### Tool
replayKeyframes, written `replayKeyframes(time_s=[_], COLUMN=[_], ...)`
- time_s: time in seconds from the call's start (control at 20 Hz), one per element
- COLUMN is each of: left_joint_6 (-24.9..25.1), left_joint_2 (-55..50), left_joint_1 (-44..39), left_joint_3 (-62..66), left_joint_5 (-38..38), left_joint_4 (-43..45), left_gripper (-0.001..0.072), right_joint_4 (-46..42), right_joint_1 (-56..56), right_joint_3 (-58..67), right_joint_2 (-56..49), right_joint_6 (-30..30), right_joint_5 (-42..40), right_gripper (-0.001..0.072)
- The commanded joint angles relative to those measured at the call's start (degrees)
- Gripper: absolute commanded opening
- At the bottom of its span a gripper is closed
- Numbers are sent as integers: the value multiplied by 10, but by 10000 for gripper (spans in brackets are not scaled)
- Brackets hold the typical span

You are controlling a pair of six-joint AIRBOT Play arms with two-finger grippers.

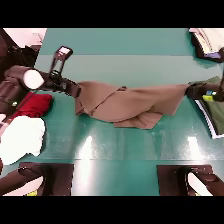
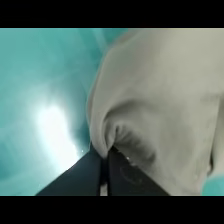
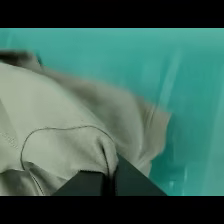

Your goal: Fold the shirts.

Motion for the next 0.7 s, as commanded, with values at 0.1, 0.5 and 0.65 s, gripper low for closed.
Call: replayKeyframes(time_s=[0.1,0.5,0.65], left_joint_6=[-37,-49,-13], left_joint_2=[-66,-61,-41], left_joint_1=[5,158,213], left_joint_3=[1,129,58], left_joint_5=[80,-136,-179], left_joint_4=[2,-5,-85], left_gripper=[25,576,576], right_joint_4=[-1,0,-1], right_joint_1=[0,0,0], right_joint_3=[-70,-70,-70], right_joint_2=[1,1,1], right_joint_6=[11,11,11], right_joint_5=[-27,-21,-10], right_gripper=[18,18,18])
